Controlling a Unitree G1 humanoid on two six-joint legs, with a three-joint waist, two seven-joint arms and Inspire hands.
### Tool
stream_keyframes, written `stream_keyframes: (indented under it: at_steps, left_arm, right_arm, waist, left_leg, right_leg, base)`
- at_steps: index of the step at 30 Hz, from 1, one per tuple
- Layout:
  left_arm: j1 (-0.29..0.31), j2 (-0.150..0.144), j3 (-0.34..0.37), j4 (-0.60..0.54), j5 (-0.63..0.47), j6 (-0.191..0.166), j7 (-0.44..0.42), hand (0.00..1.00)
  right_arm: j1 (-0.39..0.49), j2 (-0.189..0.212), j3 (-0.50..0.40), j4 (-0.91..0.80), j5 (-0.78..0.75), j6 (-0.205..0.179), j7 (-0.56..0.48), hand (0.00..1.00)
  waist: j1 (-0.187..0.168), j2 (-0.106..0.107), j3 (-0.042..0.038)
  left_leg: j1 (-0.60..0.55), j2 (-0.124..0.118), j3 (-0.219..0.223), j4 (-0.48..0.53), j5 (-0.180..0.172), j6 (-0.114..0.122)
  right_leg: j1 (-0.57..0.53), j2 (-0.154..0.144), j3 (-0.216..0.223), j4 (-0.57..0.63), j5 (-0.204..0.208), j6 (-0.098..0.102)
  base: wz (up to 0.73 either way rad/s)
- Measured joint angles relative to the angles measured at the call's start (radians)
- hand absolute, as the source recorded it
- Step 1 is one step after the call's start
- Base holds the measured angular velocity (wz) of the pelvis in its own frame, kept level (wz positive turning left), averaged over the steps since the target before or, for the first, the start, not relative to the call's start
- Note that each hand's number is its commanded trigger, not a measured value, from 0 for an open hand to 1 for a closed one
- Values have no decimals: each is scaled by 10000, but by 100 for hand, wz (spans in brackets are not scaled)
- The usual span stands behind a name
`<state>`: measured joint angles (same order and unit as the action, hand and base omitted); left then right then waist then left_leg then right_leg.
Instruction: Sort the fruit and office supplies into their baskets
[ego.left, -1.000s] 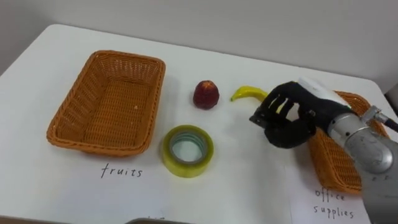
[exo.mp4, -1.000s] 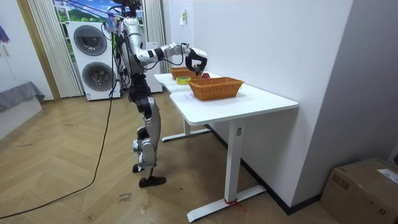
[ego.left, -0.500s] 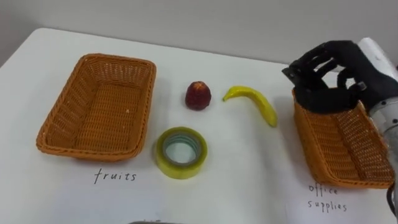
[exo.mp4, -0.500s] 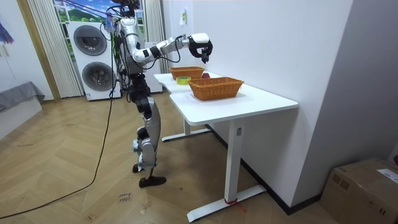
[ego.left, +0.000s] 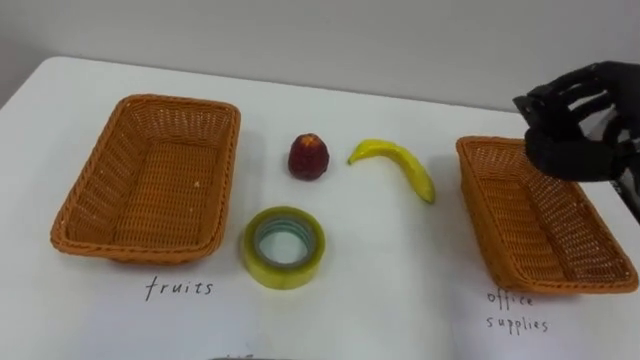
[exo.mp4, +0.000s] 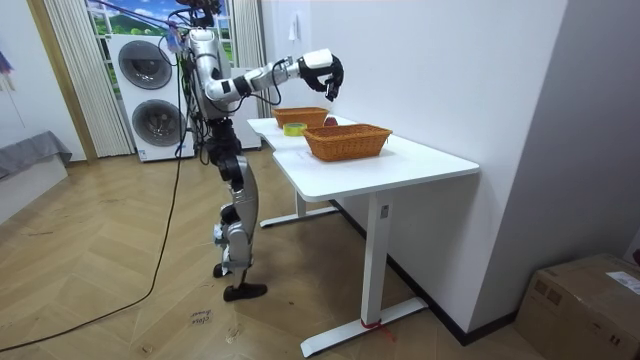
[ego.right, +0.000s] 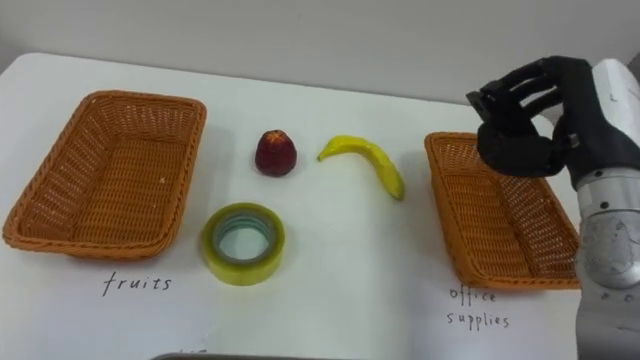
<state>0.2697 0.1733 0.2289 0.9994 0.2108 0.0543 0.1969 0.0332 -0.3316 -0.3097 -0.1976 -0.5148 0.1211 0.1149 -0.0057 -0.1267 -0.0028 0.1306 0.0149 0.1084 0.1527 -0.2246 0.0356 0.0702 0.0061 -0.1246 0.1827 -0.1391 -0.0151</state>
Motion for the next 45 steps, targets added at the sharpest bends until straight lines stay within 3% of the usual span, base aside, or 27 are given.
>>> stream_keyframes:
  at_steps: [4,30,31,32,34,45]
  left_arm:
    - [6,-9,33,-6,2,0,201,0]
    - [74,-47,29,-165,16,4,389,0]
    - [77,-53,29,-164,17,4,389,0]
    - [78,-53,31,-164,12,4,389,0]
    - [79,-53,35,-159,11,6,388,0]
    - [97,-70,43,20,-1,17,370,0]
  right_arm:
    - [372,0,0,61,141,-2,-246,100]
    - [383,3,4,760,445,2,-254,99]
    - [384,4,5,823,442,2,-250,85]
    - [383,4,5,867,448,2,-249,60]
    - [383,5,5,1110,502,4,-228,0]
    - [355,6,4,1455,762,14,13,0]
  waist:
    - [-20,3,7]
    - [-135,107,33]
    - [-124,112,32]
    - [-123,112,32]
    - [-114,112,32]
    - [-102,126,32]
  left_leg:
    - [2,-11,7,6,-1,2]
    - [15,-4,226,3,1,9]
    - [14,-5,227,3,1,9]
    - [14,-5,227,3,1,9]
    - [12,-5,228,0,1,9]
    - [8,0,259,-12,0,9]
  right_leg:
    - [-16,-6,58,25,-1,1]
    - [-51,1,181,27,-8,13]
    - [-52,0,186,27,-8,13]
    - [-52,1,192,27,-9,13]
    - [-56,2,201,28,-9,13]
    - [-79,5,183,27,-9,13]
  base:
    - [-1]
    - [0]
    - [0]
    - [0]
    - [0]
    - [0]
